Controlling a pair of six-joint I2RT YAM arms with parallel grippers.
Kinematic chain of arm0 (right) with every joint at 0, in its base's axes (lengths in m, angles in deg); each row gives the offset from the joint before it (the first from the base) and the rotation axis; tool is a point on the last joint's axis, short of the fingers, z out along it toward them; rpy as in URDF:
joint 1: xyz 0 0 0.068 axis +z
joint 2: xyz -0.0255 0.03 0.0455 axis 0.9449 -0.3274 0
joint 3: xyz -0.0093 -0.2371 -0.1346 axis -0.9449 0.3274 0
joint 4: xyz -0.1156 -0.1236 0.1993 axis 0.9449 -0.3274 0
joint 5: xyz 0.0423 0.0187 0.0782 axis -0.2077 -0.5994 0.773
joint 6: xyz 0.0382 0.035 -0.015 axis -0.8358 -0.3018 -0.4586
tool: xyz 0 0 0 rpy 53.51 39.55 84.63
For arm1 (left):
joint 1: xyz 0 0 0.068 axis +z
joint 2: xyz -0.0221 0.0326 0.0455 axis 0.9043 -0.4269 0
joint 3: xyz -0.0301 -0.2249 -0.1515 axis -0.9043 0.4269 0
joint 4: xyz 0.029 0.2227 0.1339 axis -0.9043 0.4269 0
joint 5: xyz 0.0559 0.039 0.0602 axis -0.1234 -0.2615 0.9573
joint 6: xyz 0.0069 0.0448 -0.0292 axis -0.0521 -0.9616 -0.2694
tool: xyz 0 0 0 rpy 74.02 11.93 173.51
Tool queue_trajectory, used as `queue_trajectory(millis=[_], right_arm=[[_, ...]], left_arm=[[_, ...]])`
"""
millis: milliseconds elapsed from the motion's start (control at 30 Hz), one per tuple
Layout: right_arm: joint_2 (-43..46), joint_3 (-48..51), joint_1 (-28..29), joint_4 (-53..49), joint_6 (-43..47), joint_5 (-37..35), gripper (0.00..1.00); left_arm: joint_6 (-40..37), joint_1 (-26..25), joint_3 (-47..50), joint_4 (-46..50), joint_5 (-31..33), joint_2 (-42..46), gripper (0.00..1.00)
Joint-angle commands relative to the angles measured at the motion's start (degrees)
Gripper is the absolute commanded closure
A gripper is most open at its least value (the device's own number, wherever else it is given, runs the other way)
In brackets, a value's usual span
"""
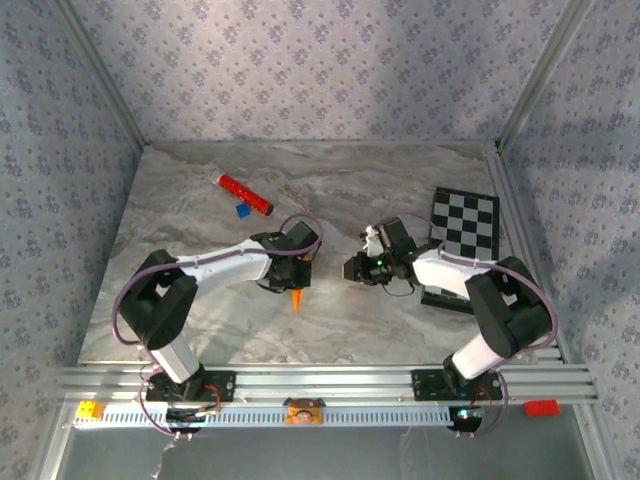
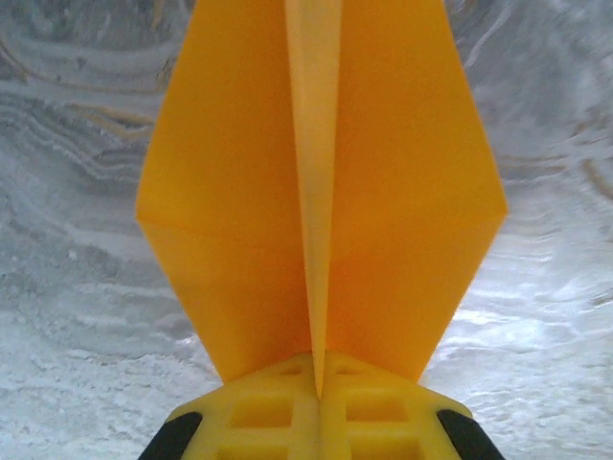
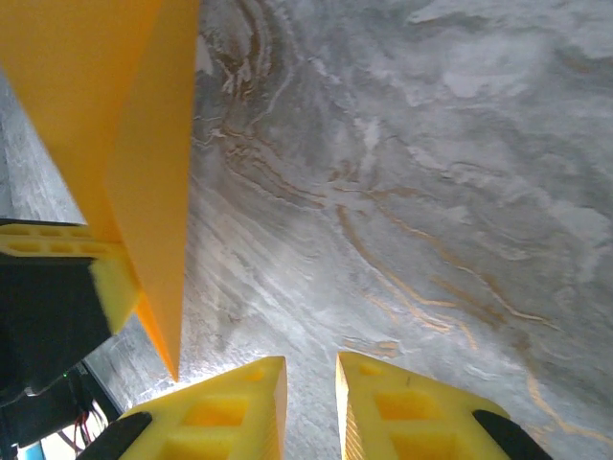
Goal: Fold a paper plane with a square sheet of paper (pick it up from the middle)
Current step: Move the paper plane to the center of the table.
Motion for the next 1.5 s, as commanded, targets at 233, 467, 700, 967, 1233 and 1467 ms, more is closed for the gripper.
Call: queue_trajectory(millis=[233,467,700,967,1233,1467], right_arm=[[-0.7,-1.5,1.1,-0.7,-0.4,-2.2,0.78],[-1.3,-2.1,1.2,-1.7,-0.2,-2.3,0.78],[-2.2,-2.6,1.4,-2.8,0.3,-3.0,0.78],[-2.4,-2.7,1.3,-3.0,0.4,-3.1,0.78],[-2.8,-2.9,1.4,-3.0,0.4,-2.9,0.78],[-2.8,-2.9,1.4,-3.1,0.4,-2.9,0.79]], left_arm=[[-1.0,-1.1,-1.9,4.0,2.3,-2.2,0.91],[-1.2,-1.2,-1.5,2.8,1.3,-2.0,0.87],[-1.3,-1.3,-1.2,2.4,1.2,-2.2,0.85],[-1.3,-1.4,-0.4,1.2,0.7,-2.7,0.85],[-0.7,-1.5,0.6,0.3,1.1,-3.1,0.84],[-0.4,-1.5,1.1,-0.1,1.6,-3.3,0.85]])
